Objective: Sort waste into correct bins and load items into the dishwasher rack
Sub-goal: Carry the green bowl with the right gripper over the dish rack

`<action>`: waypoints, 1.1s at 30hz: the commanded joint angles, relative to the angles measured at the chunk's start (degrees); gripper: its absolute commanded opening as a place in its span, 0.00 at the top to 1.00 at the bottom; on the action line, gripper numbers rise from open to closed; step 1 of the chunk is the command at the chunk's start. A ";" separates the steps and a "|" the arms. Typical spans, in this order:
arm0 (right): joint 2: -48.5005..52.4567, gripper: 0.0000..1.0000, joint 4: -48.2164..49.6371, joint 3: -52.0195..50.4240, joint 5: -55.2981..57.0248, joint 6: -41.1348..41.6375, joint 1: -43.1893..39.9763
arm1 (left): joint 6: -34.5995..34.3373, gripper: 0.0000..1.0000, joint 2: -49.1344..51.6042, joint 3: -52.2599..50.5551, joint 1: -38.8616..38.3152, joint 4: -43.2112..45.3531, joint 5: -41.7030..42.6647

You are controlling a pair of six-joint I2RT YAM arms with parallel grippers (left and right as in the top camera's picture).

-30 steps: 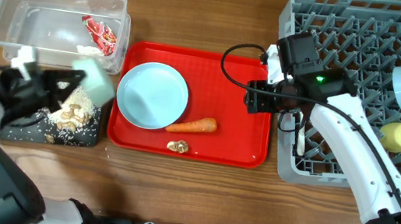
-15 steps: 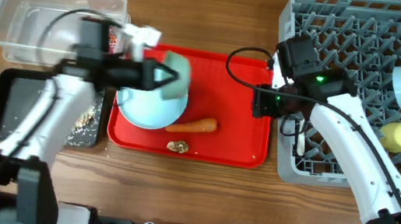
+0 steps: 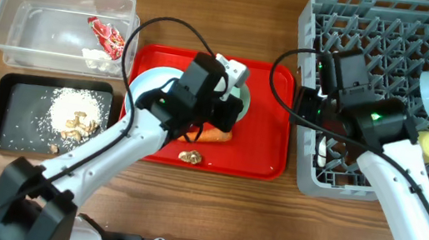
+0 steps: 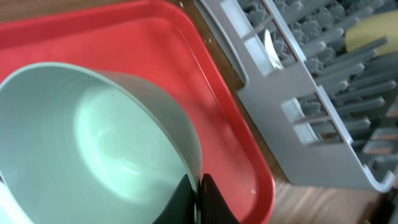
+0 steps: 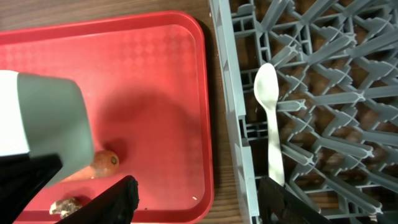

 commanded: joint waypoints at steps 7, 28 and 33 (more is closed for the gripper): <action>-0.46 0.33 -0.15 0.22 1.49 1.25 0.17 | -0.52 0.88 6.51 0.76 -0.20 4.35 -4.48; 9.94 0.23 16.00 0.20 -12.94 -4.98 0.20 | -5.25 0.43 -11.98 0.79 17.05 -18.01 -4.48; 18.38 0.24 20.59 0.20 -15.30 -5.97 0.68 | -5.25 0.38 -12.85 0.79 23.10 -22.45 -4.46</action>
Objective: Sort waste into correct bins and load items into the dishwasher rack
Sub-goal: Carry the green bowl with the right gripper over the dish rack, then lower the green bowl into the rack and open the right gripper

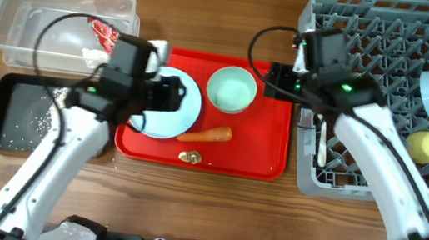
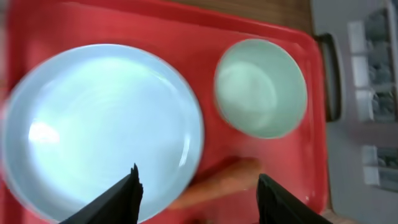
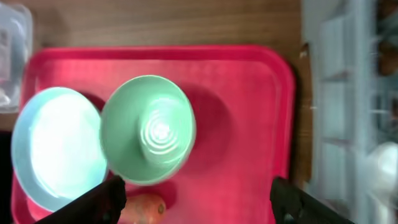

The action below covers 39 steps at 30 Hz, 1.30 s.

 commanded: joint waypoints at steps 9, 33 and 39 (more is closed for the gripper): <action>21.20 0.50 10.82 0.20 -4.61 0.90 3.19 | -0.33 0.34 -0.72 0.63 4.31 -2.75 -0.15; -9.14 0.96 10.21 1.09 33.70 -15.50 -4.63 | -0.31 0.32 -0.72 0.61 4.31 -3.52 -0.15; -9.33 0.96 18.49 1.07 51.74 -28.09 -10.49 | -0.31 0.32 -0.72 0.61 4.31 -3.54 -0.15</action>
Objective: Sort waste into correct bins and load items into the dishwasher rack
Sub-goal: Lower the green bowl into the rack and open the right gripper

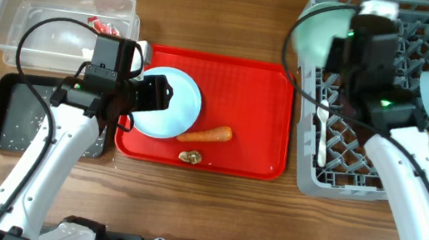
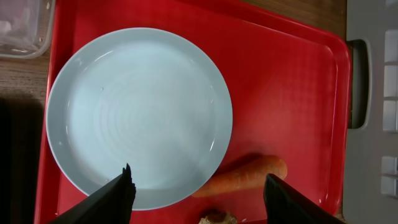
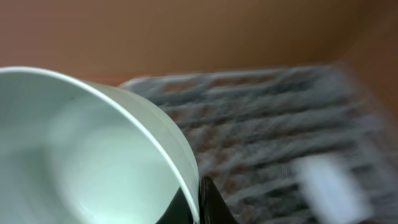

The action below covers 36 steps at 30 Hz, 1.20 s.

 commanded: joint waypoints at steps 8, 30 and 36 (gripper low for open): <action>3.04 0.96 20.04 0.63 26.29 -23.08 -10.86 | -0.31 0.32 -0.63 0.61 0.26 0.00 -0.15; 30.23 0.95 41.18 0.63 33.70 -36.81 -21.92 | -0.33 0.32 -0.63 0.61 0.26 -0.02 -0.11; 34.95 0.96 42.16 0.63 33.31 -36.72 -20.65 | -0.33 0.30 -0.63 0.61 0.26 0.00 -0.13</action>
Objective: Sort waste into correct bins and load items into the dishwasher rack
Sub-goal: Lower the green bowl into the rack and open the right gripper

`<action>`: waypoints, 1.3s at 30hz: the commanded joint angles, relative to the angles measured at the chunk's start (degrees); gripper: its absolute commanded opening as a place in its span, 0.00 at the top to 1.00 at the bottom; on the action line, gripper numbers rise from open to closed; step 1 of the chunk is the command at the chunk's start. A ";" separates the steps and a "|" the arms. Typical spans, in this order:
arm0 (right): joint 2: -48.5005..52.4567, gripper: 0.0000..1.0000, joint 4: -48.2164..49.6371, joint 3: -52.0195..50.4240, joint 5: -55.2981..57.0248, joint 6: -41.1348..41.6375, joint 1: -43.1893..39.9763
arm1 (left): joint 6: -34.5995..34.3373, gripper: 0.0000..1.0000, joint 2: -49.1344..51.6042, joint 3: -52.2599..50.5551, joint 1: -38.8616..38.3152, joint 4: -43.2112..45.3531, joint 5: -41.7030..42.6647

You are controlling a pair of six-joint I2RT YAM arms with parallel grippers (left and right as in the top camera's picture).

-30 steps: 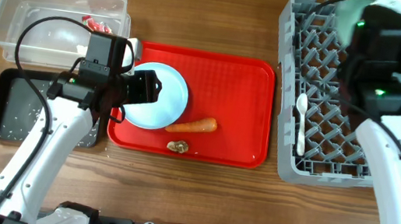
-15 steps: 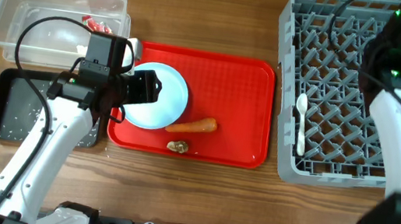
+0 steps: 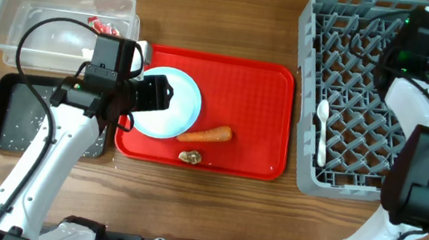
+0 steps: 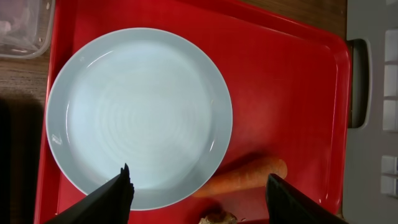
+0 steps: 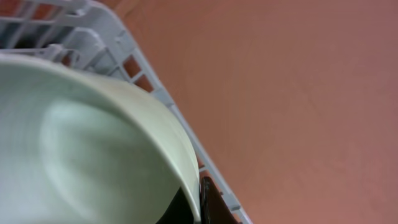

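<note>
My right gripper is shut on the rim of the pale green bowl. It holds the bowl over the back right corner of the grey dishwasher rack. The overhead view shows this right gripper at that corner, and the arm covers most of the bowl. My left gripper hangs open above the light blue plate on the red tray. An orange carrot and a brown food scrap lie on the tray by the plate's edge.
A white spoon lies in the rack's left part. A clear plastic bin with a red wrapper stands at the back left. In front of it is a black bin with food crumbs.
My right gripper, still shut on the green bowl, has gone from the rack's back left part to its back right corner. The left arm, plate, carrot and scrap have not moved.
First my left gripper was shut on the green bowl's rim over the tray, with the right one open by the rack. Then the bowl stood on the tray, both grippers open. Then the right gripper held it over the rack's back left, now over the back right corner.
</note>
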 commanded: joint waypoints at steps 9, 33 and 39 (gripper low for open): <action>3.32 0.96 -3.26 0.50 1.20 -0.11 5.77 | -0.33 0.30 -0.63 0.61 0.26 0.00 -0.13; -6.12 0.40 -23.37 0.26 -5.16 12.57 12.37 | -0.33 0.28 -0.63 0.61 0.26 0.00 -0.13; -14.12 0.30 -33.53 0.26 -18.97 16.11 12.55 | -0.33 0.27 -0.63 0.61 0.26 -0.02 -0.13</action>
